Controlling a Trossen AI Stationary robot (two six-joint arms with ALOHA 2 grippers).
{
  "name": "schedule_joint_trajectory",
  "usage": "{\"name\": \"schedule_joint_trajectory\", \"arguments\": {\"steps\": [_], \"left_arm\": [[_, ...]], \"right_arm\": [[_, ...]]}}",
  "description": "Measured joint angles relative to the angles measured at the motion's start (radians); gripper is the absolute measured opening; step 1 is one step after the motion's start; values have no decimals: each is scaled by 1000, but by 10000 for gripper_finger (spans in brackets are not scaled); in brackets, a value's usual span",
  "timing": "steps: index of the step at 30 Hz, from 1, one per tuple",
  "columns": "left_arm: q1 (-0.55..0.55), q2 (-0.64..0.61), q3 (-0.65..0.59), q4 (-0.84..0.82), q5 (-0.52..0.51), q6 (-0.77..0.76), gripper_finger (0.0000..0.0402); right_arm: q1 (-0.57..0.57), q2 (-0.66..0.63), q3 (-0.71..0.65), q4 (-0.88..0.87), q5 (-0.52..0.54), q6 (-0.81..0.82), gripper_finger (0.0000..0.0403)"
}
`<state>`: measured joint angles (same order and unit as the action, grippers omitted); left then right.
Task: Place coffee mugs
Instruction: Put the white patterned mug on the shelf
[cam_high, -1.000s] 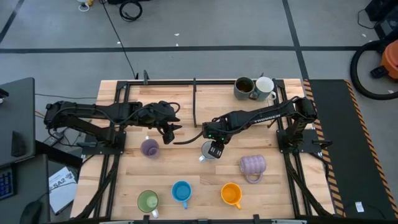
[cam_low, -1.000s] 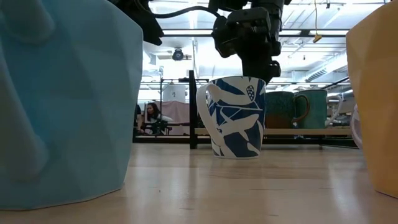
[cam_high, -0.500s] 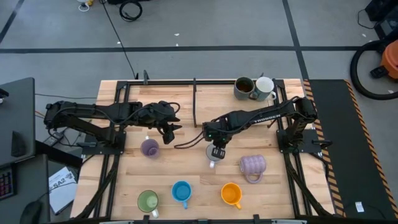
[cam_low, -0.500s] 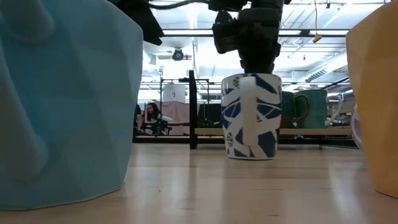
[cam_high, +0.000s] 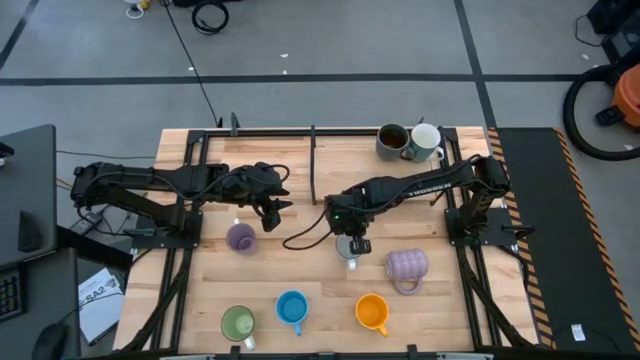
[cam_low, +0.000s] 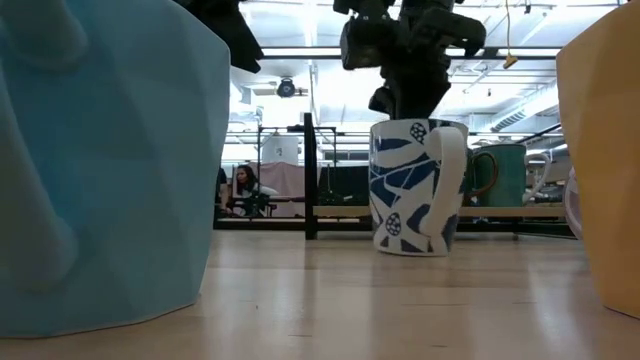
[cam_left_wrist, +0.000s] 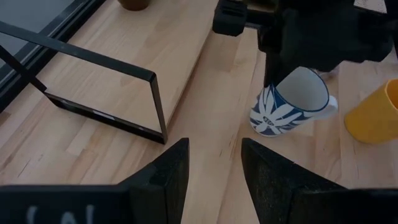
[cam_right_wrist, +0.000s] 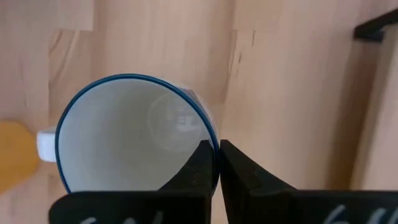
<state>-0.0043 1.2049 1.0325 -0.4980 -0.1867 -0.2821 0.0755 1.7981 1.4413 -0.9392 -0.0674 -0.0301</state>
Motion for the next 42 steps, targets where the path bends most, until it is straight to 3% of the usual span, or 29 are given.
{"name": "schedule_joint_trajectory", "arguments": {"steps": [13,25,34,42], "left_arm": [[0,0,0,12,0,0,153],[0,0,0,13,-1,0,153],[0,0,0,13,-1,0,153],[0,0,0,13,-1,0,153]], "right_arm": [[-59,0,183,-215,-3,-187,19],[-211,0,393,-369,1,-474,19],[-373,0,421,-370,72,-688,23],[-492,0,421,-338,75,-870,25]]}}
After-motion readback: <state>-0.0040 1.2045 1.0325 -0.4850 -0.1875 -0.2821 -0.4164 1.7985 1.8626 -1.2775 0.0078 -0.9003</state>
